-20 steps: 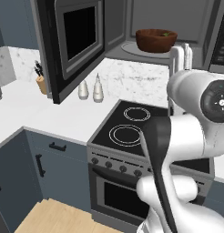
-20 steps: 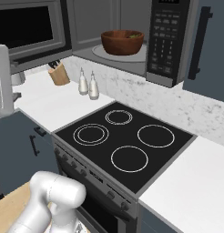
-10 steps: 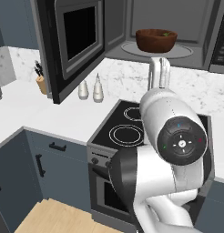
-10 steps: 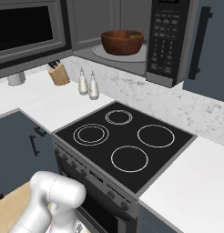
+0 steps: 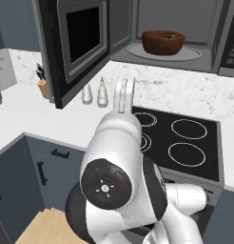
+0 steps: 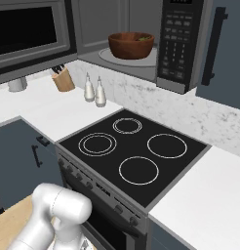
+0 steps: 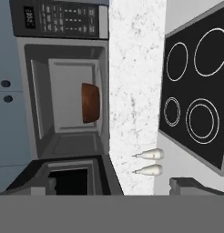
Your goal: Pick the eggplant from the sink and place it in the bowl. Then pick the bowl and place it in the microwave. Then close the microwave door and press the start button.
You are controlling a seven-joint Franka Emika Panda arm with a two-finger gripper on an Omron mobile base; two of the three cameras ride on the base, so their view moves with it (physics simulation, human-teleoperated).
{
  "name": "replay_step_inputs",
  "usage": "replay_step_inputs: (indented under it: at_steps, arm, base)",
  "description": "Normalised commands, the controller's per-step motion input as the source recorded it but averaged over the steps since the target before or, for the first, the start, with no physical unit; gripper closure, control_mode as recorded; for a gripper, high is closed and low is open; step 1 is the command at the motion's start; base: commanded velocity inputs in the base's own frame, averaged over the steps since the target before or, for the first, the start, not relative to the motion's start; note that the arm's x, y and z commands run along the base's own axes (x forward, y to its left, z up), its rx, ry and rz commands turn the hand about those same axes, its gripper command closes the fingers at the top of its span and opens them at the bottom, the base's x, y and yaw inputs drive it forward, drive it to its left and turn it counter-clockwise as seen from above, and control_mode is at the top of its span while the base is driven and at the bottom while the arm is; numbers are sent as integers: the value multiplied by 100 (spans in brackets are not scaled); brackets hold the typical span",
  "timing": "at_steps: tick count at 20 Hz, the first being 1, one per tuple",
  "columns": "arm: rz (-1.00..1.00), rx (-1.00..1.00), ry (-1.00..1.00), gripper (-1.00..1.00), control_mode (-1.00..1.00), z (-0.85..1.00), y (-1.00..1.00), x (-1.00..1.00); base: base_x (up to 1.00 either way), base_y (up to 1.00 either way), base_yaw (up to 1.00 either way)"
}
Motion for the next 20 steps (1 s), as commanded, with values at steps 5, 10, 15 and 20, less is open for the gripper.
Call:
replay_step_inputs:
  at_steps: [5, 10, 15, 20]
  arm:
    - [-12, 6, -11, -100, -100, -30, 85, 5]
    - [-14, 3, -12, -100, -100, -29, 98, 12]
    - [-10, 6, -6, -100, -100, -28, 71, 36]
    - [-7, 2, -3, -100, -100, -16, 54, 55]
  base:
    - [0, 0, 0]
    - [0, 0, 0]
    - [0, 0, 0]
    - [0, 0, 0]
